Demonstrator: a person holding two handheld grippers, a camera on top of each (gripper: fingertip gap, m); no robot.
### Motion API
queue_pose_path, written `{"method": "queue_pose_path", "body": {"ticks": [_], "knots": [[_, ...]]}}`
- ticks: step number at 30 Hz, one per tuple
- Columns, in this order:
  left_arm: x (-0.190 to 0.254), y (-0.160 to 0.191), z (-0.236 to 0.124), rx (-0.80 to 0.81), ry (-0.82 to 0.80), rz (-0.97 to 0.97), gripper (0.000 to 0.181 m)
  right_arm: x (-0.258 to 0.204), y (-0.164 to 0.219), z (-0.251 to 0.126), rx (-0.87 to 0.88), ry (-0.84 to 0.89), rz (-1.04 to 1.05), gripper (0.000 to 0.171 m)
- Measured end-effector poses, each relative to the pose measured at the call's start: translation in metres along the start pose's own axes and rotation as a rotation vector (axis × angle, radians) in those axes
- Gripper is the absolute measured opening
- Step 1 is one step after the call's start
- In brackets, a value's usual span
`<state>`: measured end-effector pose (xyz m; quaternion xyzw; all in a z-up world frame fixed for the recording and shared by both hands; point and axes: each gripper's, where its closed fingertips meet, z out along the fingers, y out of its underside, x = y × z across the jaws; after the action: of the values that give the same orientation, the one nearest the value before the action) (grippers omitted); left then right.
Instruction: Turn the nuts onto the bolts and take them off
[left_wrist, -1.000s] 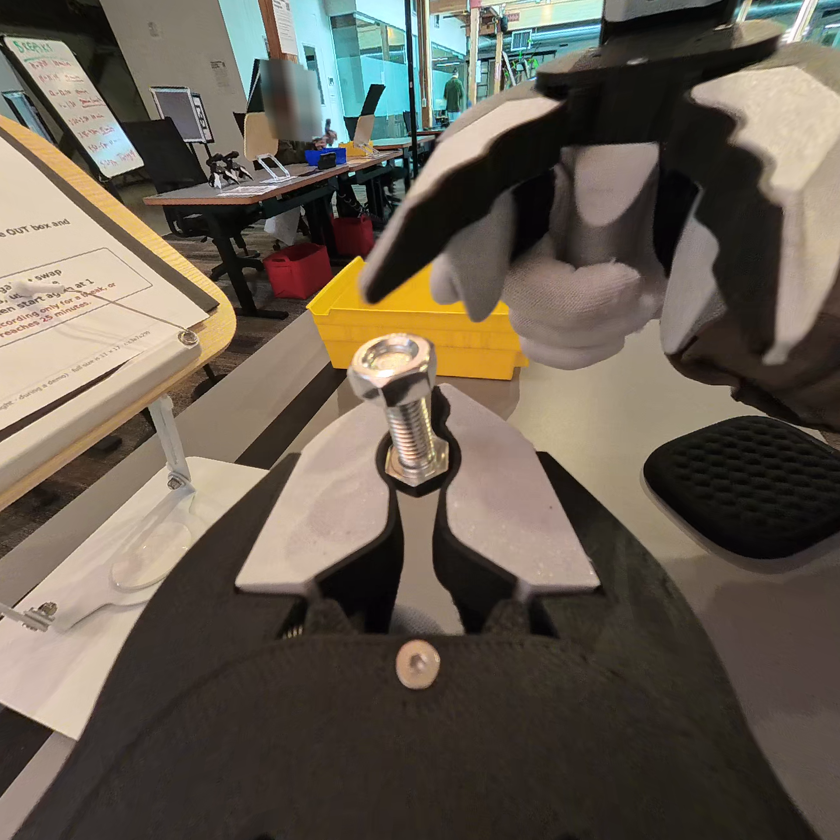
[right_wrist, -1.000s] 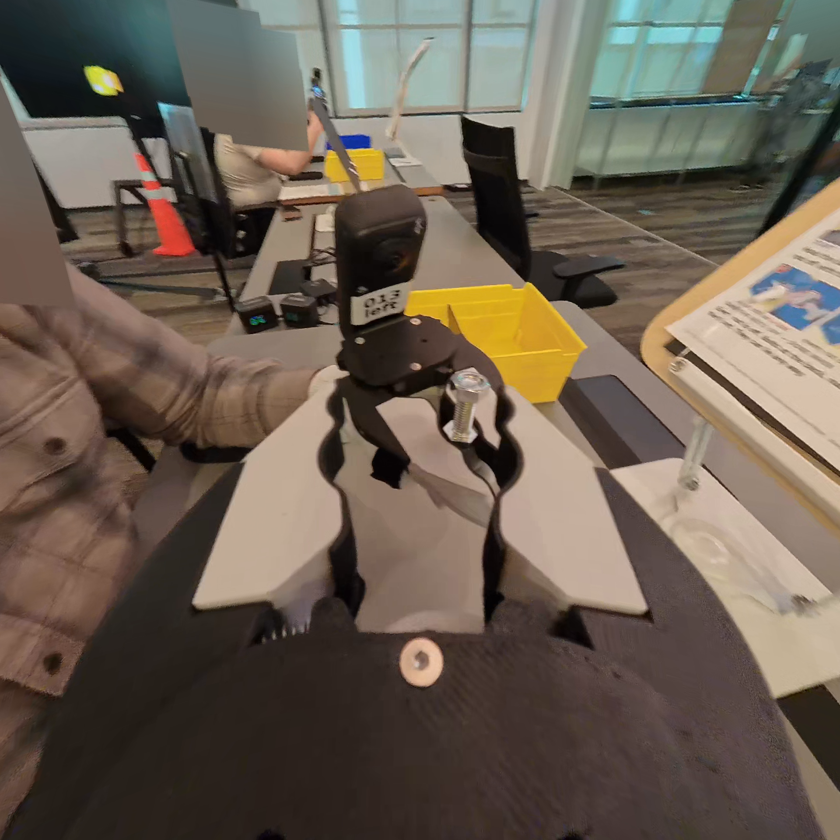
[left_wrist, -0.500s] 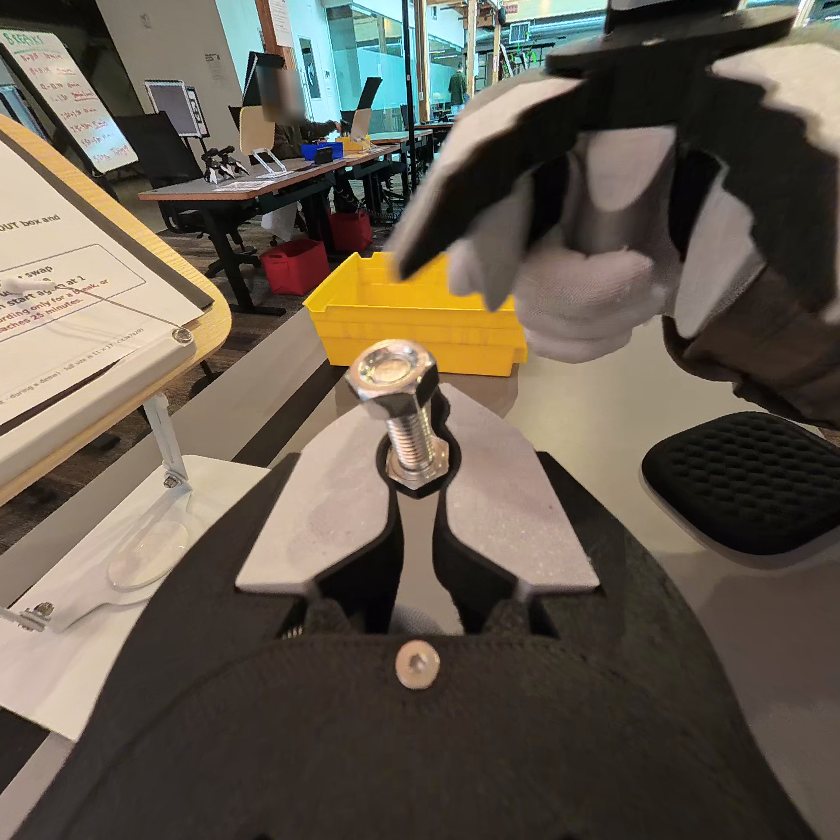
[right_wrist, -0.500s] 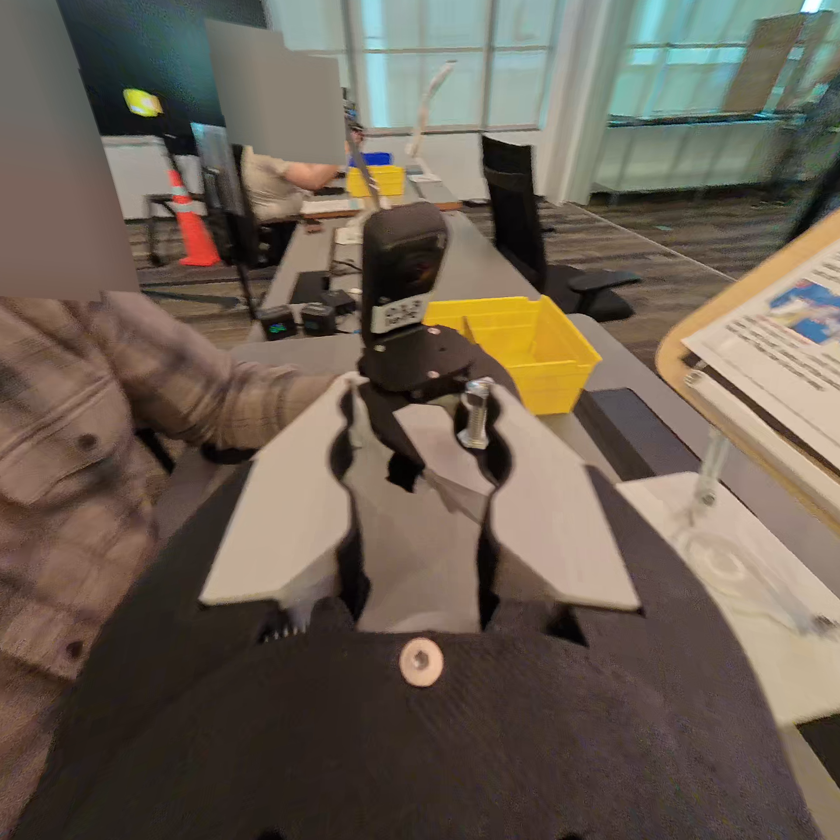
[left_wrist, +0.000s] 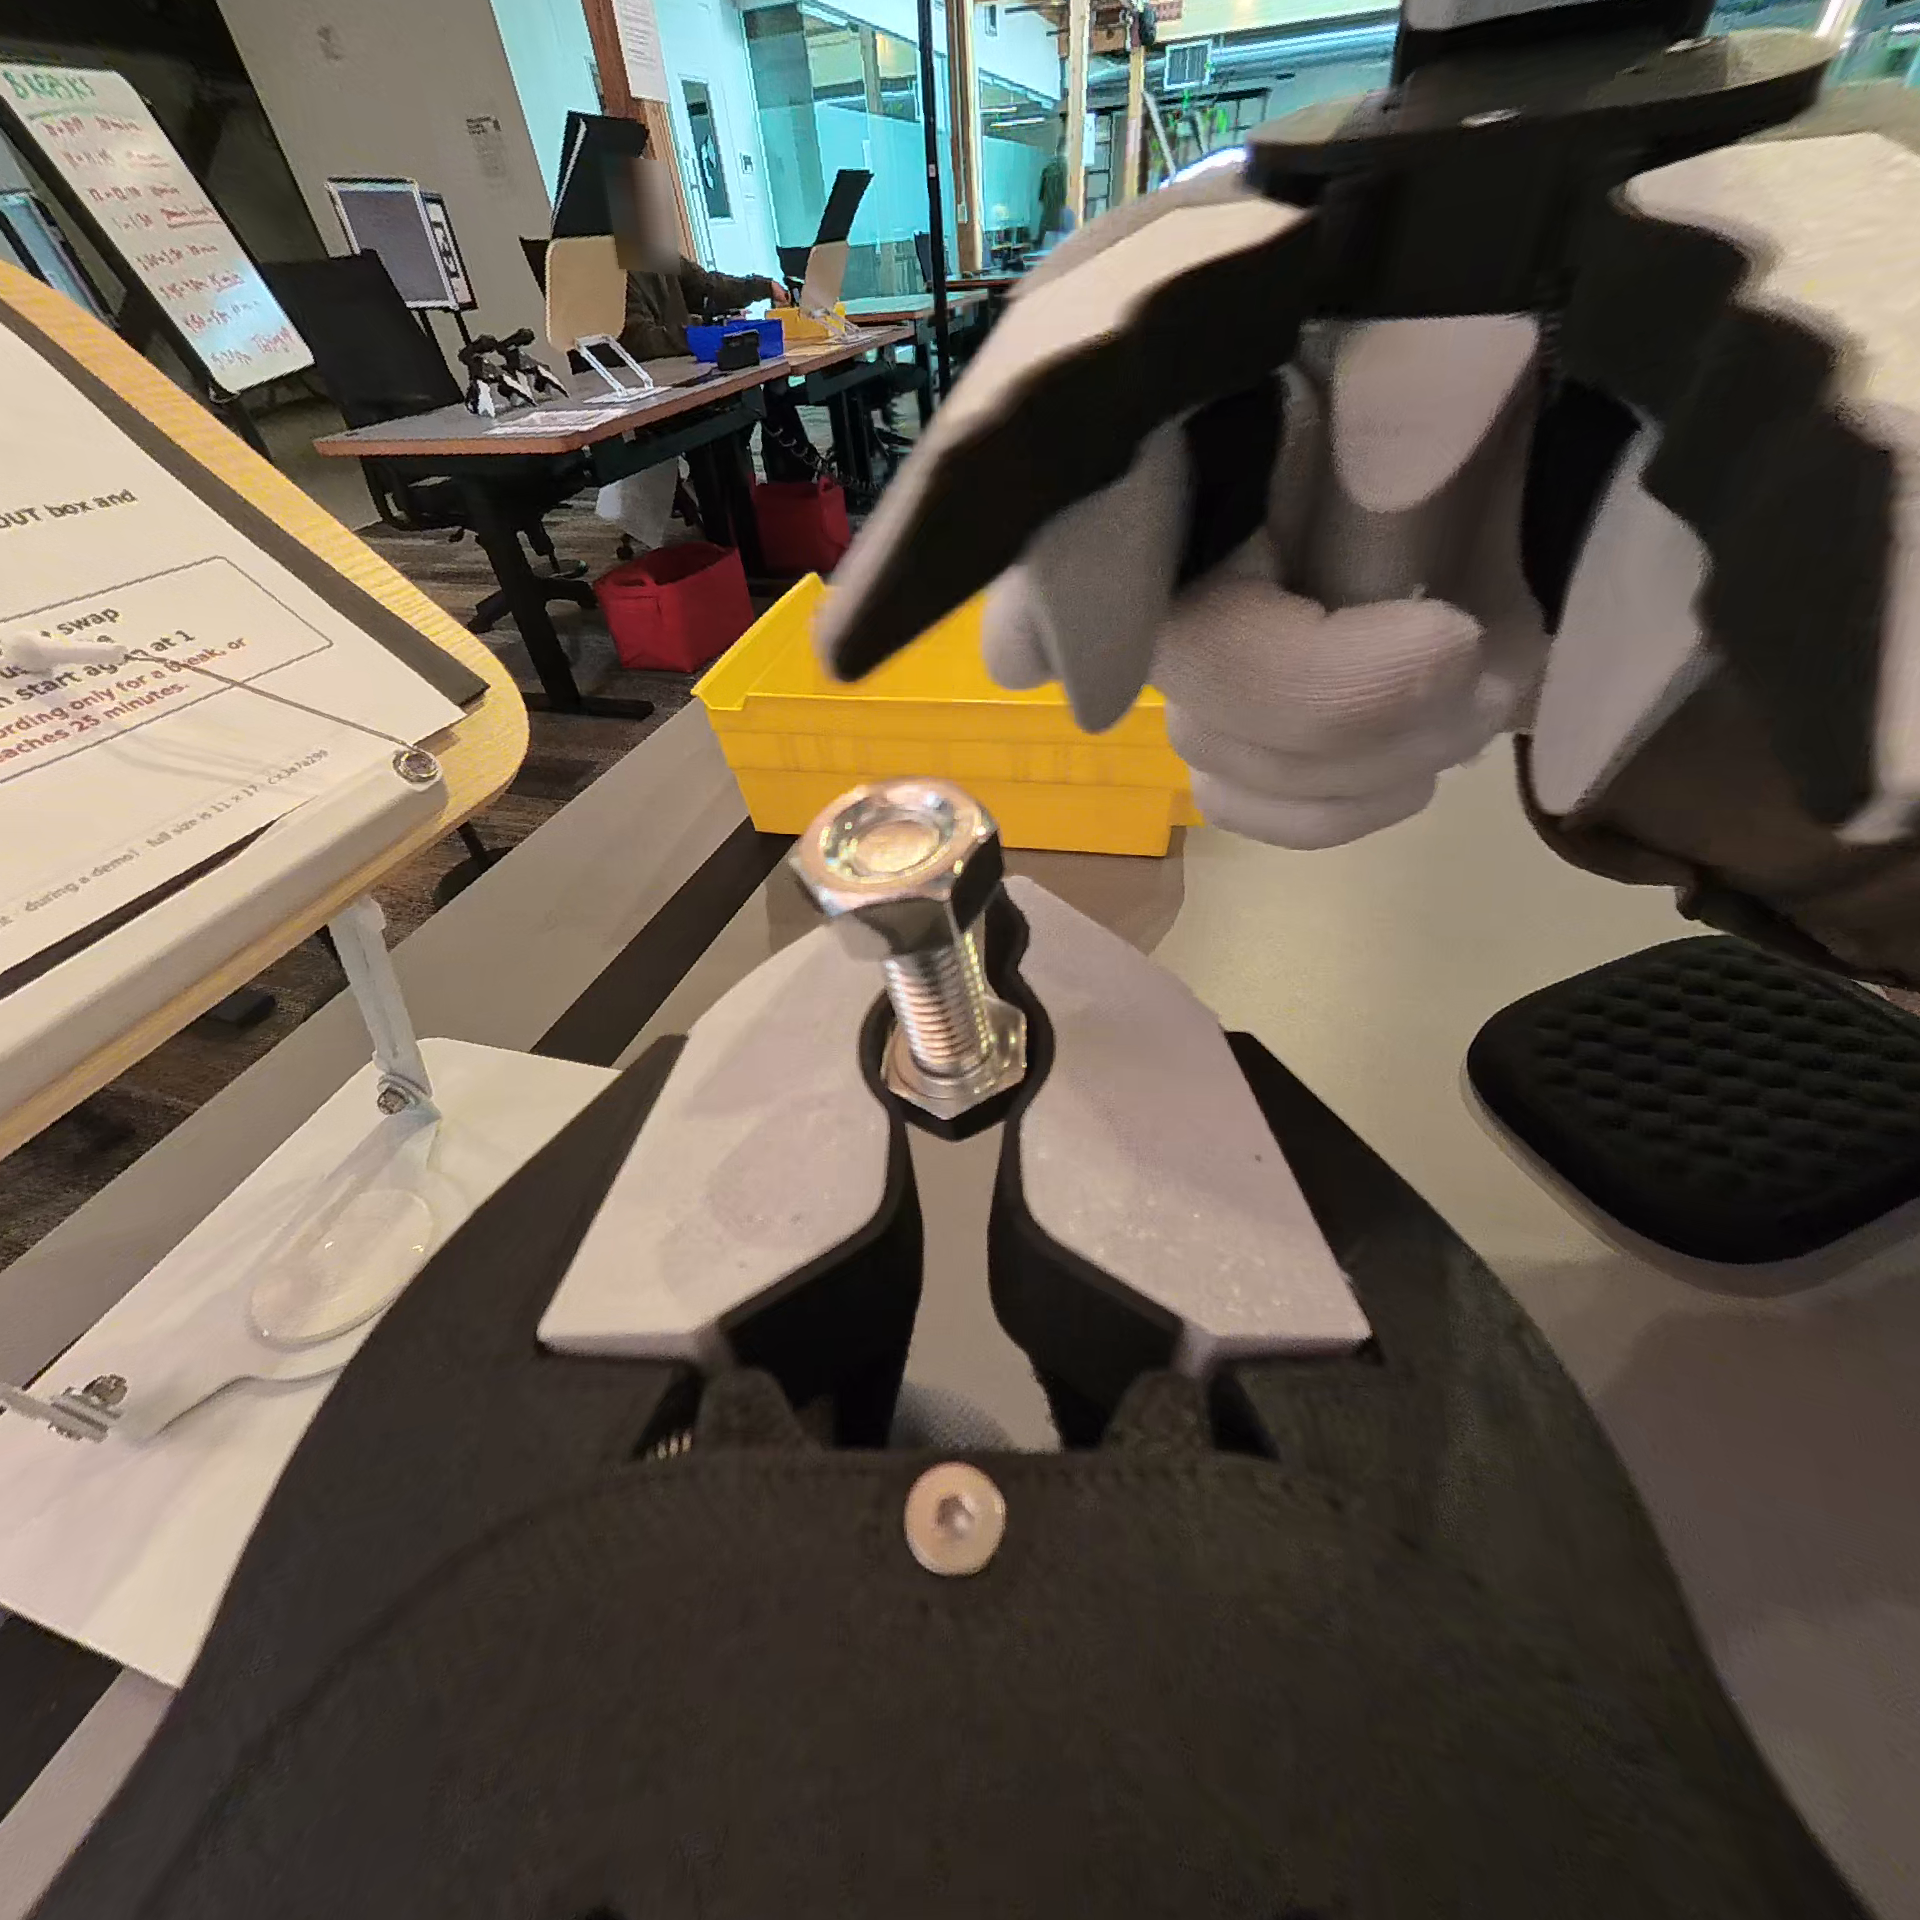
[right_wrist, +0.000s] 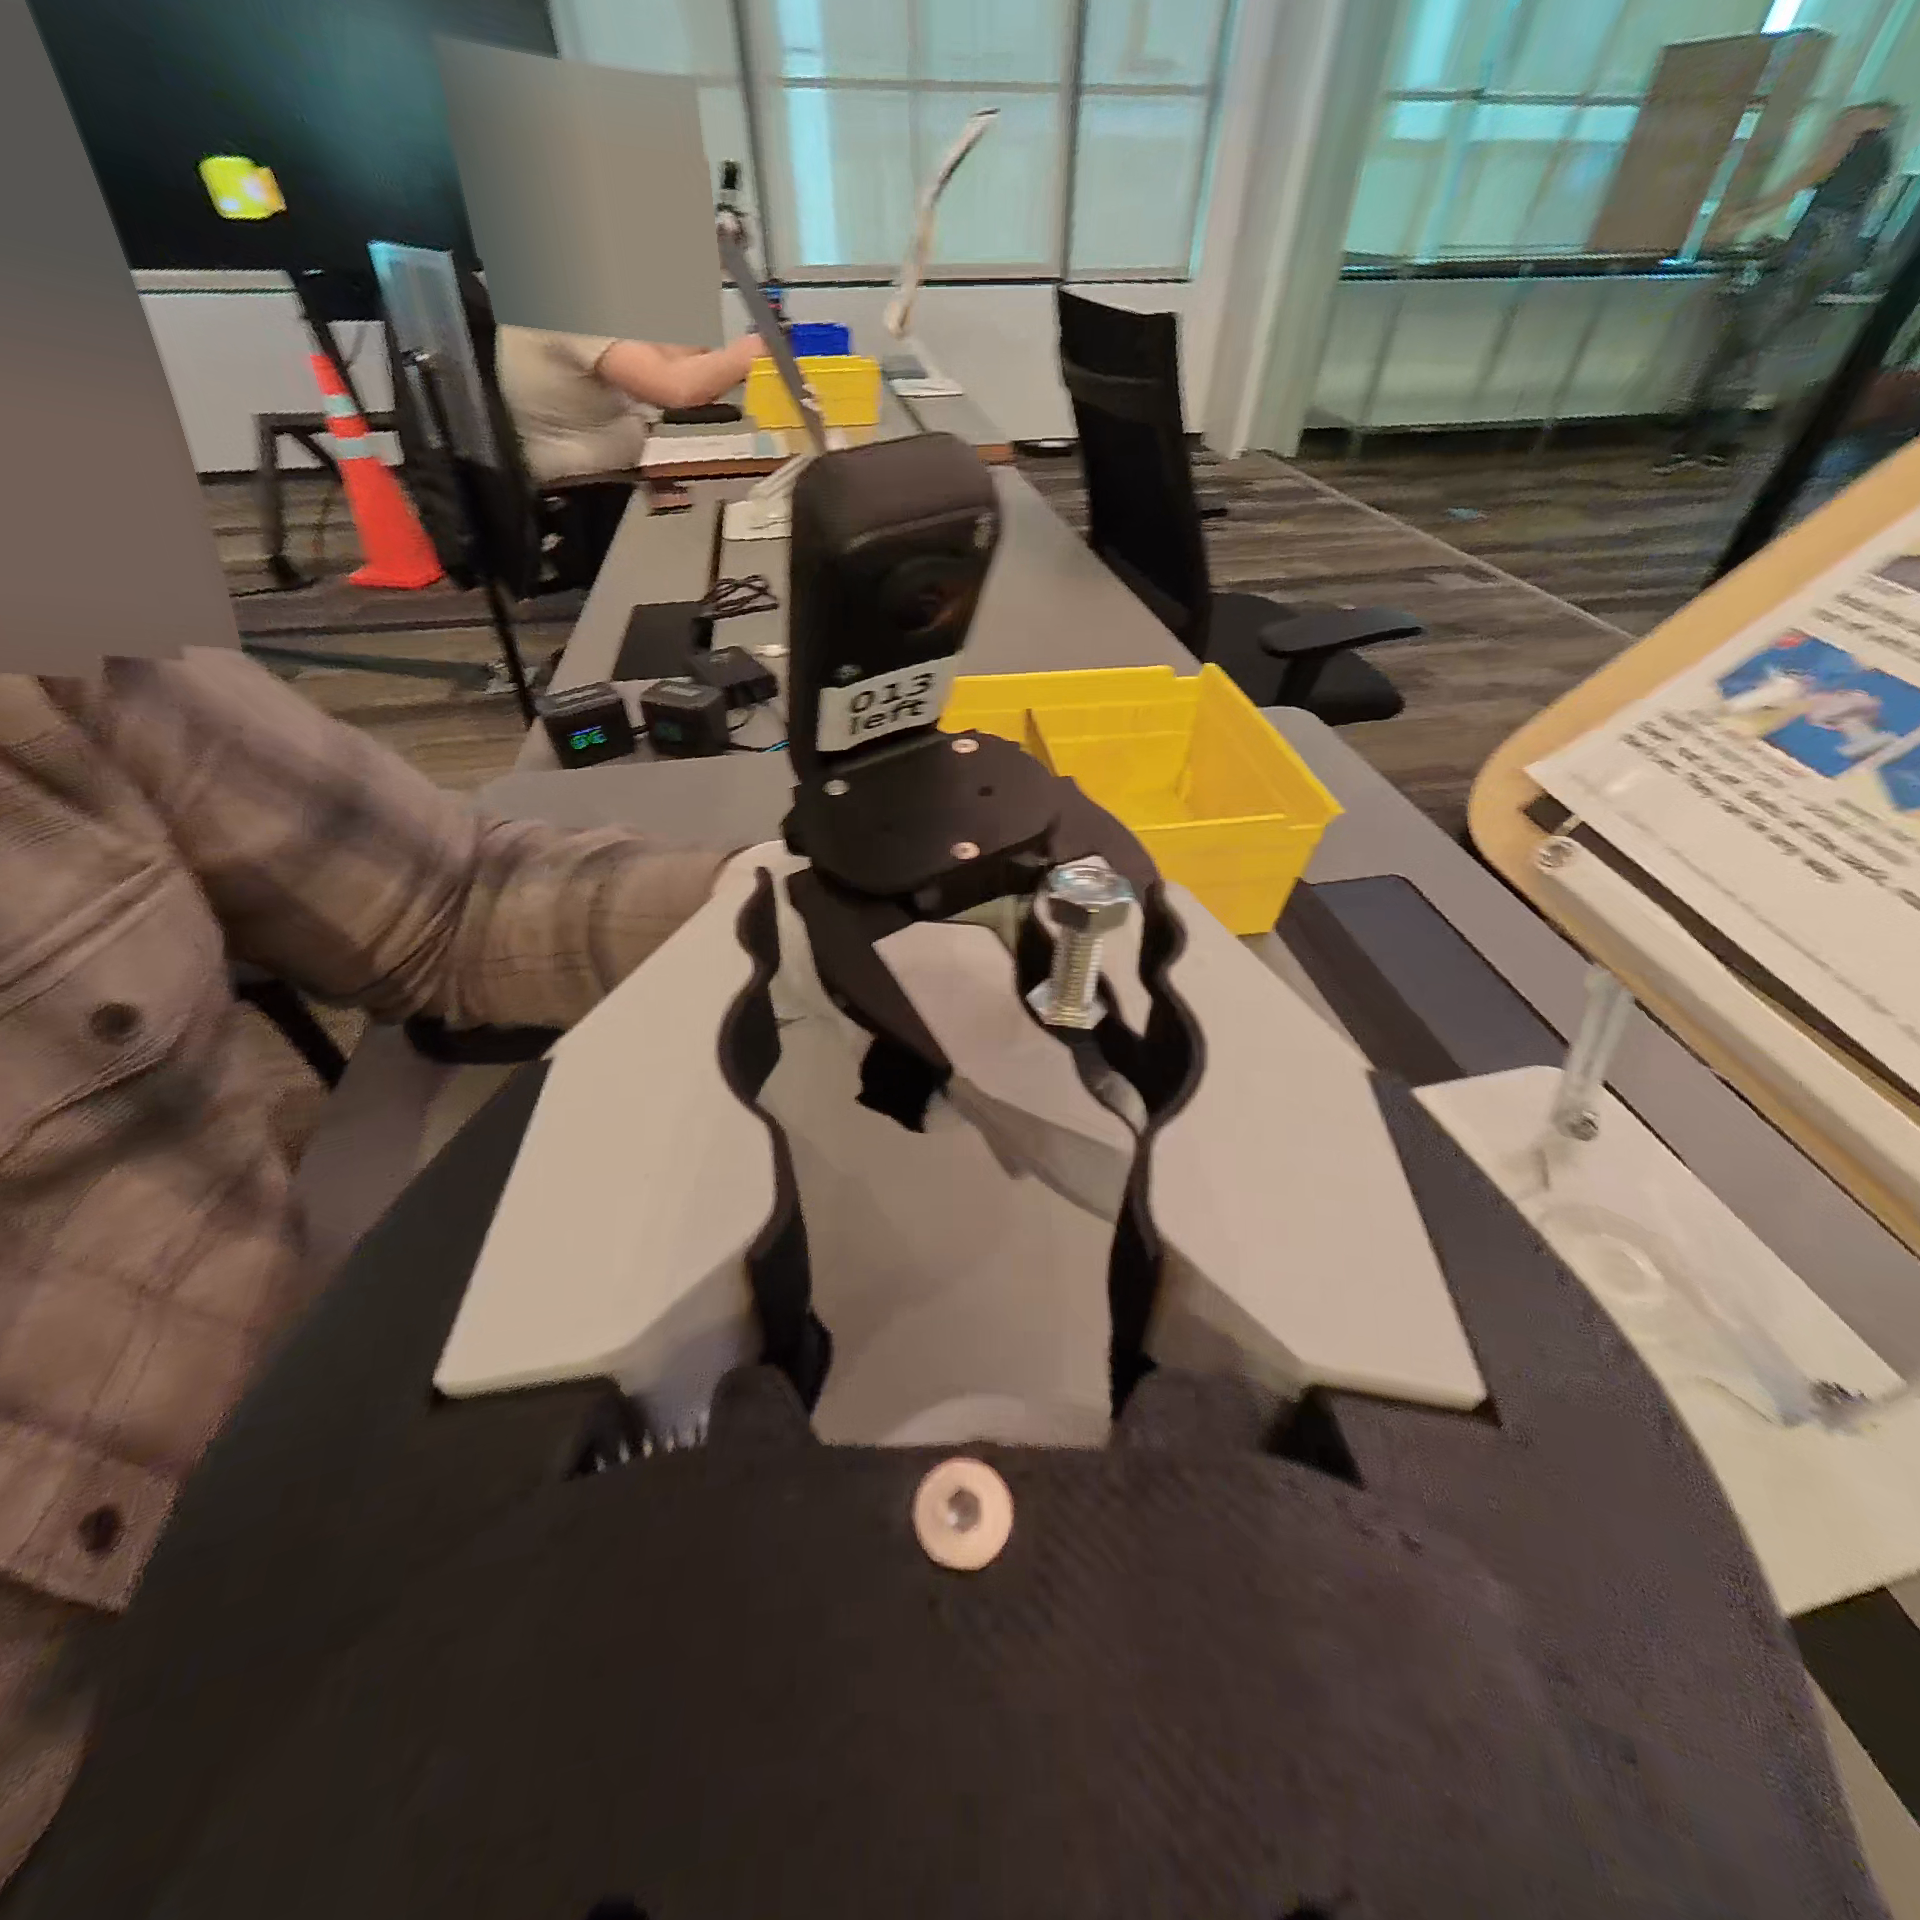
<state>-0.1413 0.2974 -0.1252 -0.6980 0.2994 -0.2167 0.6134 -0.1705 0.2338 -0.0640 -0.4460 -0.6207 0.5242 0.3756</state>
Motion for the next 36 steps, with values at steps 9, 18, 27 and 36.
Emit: {"method": "queue_pose_path", "body": {"ticks": [9, 18, 27, 36], "knots": [[0.008, -0.001, 0.002, -0.006, 0.021, 0.02, 0.01, 0.019, 0.012, 0.022, -0.02, 0.066, -0.005, 0.023], [0.01, -0.003, 0.0, 0.002, 0.036, 0.013, 0.011, 0.022, 0.008, 0.014, 0.085, 0.093, 0.007, 0.016], [0.012, -0.003, 0.001, -0.006, 0.036, 0.038, 0.01, 0.02, 0.007, 0.012, 0.071, 0.111, -0.016, 0.038], [0.007, 0.0, 0.0, -0.024, 0.011, 0.057, 0.01, 0.009, 0.007, 0.001, 0.016, 0.103, -0.061, 0.047]]}}
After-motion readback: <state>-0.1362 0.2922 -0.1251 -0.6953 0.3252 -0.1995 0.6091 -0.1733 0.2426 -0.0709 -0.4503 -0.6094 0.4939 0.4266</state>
